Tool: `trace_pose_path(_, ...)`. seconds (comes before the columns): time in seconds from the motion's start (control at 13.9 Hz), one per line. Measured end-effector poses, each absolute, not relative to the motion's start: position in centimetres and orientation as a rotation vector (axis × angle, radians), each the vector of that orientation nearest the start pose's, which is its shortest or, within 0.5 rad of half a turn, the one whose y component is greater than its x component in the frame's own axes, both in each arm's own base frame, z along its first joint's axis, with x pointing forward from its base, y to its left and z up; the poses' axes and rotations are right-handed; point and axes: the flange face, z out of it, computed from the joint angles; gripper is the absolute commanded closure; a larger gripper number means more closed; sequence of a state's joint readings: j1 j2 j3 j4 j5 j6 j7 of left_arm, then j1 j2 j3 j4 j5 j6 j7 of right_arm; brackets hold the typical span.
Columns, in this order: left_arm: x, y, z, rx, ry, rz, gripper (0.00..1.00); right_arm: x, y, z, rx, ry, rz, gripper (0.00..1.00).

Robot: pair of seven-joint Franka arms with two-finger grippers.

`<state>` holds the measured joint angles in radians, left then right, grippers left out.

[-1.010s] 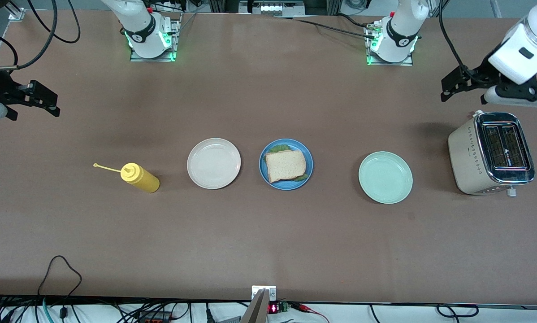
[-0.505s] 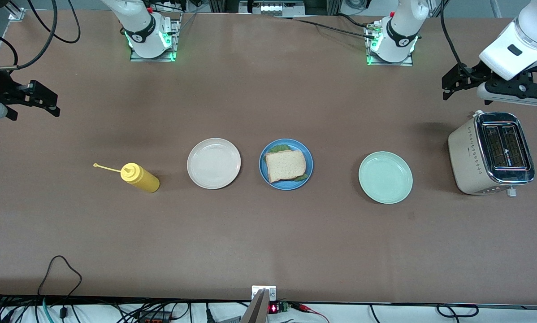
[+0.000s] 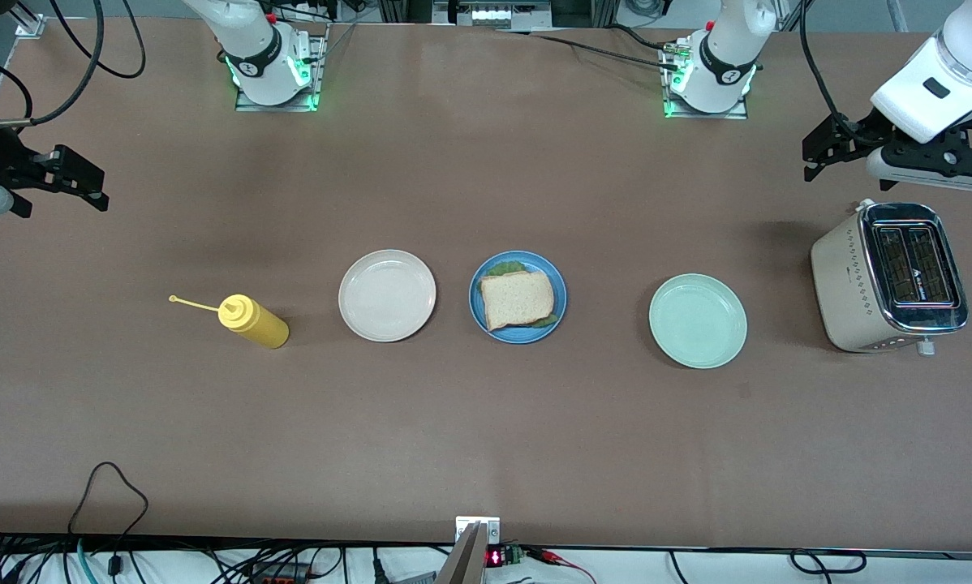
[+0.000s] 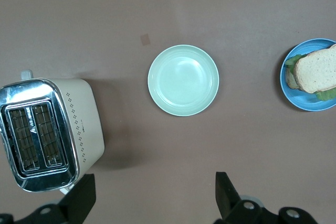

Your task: Make sandwich in blue plate with both arms

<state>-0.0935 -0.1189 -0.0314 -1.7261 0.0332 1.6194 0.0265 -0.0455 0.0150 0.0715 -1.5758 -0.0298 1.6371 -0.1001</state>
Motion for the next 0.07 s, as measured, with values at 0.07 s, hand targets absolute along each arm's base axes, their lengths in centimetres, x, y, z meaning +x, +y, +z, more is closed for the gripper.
trace_pose_path(0.07, 51.68, -6.22, 61.91, -3.096, 0.236, -0.022, 0.0, 56.56, 1.14, 61.98, -3.165, -0.202, -0.072, 0.0)
